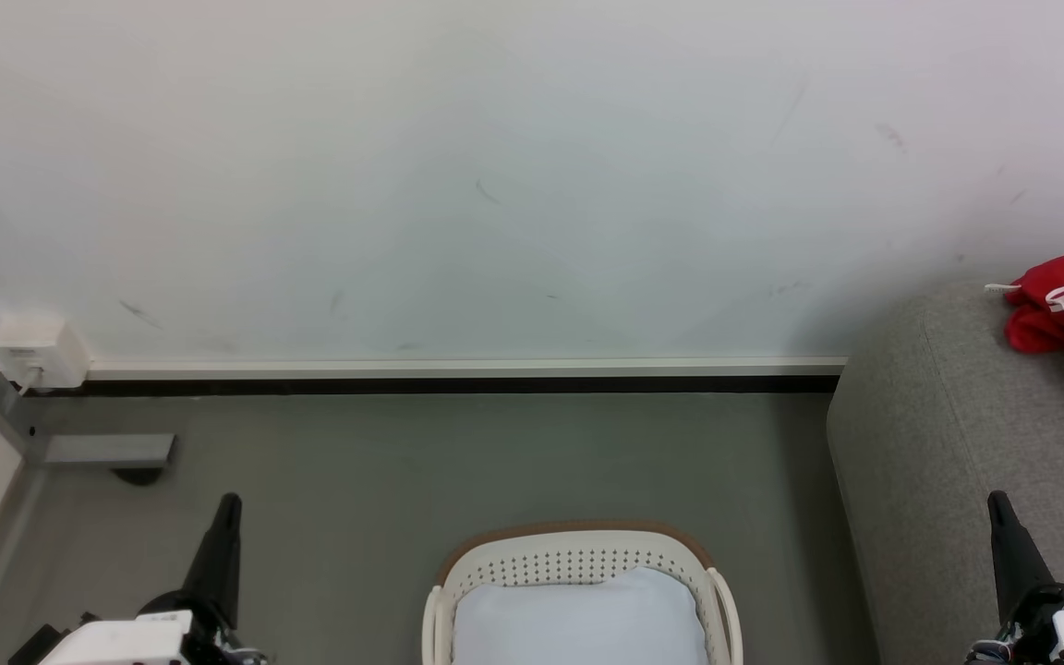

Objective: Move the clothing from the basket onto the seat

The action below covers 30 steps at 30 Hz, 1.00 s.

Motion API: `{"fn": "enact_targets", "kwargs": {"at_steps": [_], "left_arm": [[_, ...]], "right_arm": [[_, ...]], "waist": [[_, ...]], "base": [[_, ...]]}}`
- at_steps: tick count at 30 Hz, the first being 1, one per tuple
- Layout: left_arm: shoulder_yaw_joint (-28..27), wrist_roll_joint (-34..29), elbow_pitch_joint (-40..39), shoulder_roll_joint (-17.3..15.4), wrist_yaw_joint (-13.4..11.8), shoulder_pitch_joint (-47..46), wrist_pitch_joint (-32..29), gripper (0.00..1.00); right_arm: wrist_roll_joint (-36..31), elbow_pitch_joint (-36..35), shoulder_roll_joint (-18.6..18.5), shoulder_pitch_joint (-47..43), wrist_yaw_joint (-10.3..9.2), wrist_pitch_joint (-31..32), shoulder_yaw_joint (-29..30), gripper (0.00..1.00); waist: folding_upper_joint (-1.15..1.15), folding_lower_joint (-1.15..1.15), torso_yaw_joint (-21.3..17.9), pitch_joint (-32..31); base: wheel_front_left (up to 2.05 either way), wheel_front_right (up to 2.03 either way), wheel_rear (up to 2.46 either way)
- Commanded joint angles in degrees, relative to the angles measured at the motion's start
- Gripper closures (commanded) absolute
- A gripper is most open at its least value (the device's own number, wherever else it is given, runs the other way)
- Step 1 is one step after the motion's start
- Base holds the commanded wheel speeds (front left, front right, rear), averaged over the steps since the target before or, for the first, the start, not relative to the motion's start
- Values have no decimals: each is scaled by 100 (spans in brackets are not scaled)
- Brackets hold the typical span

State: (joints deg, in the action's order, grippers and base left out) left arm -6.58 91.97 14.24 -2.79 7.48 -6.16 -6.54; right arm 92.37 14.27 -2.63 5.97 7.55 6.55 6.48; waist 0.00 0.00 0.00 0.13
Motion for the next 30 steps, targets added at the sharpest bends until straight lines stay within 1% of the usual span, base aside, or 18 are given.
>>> {"fn": "enact_targets", "kwargs": {"at_steps": [1, 30], "left_arm": [[-11, 76, -17, -12, 12, -45, -23, 100], [-10, 76, -18, -13, 12, -45, -23, 100]], "right_arm": [[6, -30, -46, 75, -12, 19, 21, 100], [6, -29, -46, 76, -12, 18, 21, 100]], "waist": [[0, 0, 0, 0], [0, 0, 0, 0]], "base": [[0, 0, 0], [0, 0, 0]]}}
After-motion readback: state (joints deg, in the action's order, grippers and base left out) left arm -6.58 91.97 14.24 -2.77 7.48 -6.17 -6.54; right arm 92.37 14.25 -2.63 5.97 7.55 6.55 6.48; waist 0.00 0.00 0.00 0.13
